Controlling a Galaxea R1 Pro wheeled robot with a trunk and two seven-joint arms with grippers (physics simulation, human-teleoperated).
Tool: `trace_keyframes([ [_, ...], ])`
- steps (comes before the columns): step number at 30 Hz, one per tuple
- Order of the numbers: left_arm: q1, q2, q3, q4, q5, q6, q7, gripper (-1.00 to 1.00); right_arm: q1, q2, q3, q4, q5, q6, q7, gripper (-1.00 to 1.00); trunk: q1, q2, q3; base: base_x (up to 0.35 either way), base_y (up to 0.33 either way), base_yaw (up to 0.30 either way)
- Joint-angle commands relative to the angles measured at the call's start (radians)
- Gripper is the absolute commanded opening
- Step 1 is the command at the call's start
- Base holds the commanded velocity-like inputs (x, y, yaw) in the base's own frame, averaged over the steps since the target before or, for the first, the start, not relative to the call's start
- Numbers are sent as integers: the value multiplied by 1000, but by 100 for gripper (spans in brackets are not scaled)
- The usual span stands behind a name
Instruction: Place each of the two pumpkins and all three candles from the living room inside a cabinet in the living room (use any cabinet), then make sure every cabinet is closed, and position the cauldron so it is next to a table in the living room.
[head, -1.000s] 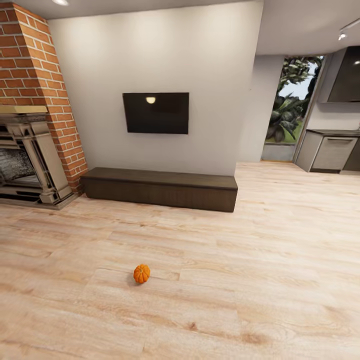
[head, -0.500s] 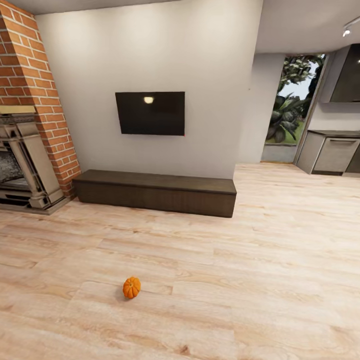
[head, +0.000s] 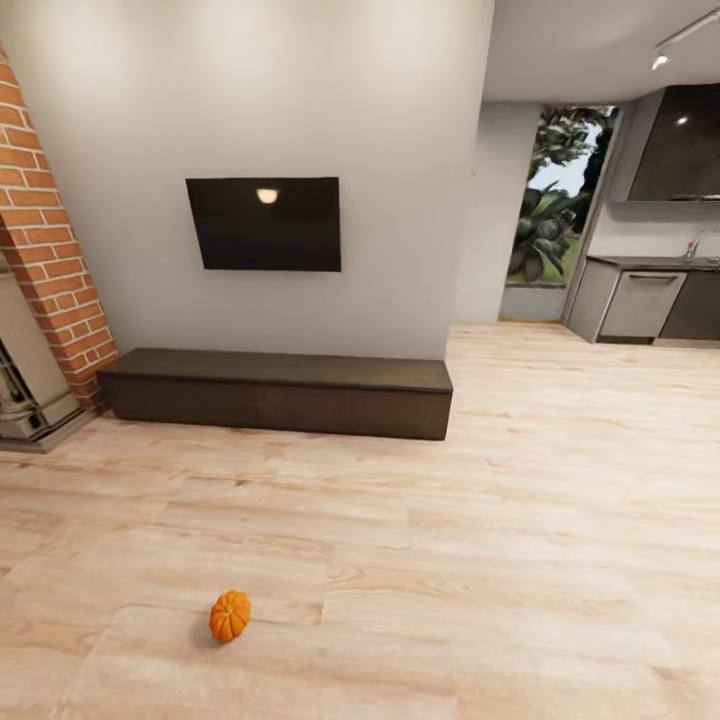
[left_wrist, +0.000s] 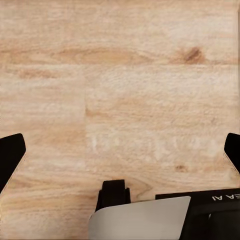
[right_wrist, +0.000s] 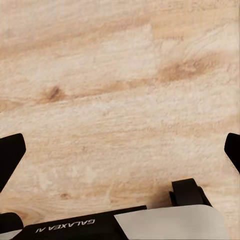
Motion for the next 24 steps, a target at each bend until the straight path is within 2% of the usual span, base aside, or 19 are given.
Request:
trace_keyframes([
  [1, 0, 1, -4, -2, 0, 6, 1, 100, 0, 1, -4, -2, -6, 3, 0, 100, 1, 0, -1, 330, -1, -51],
  [24, 0, 1, -4, 1, 0, 6, 1, 100, 0, 2, -4, -3, -7, -6, 0, 100, 1, 0, -2, 330, 0, -4],
])
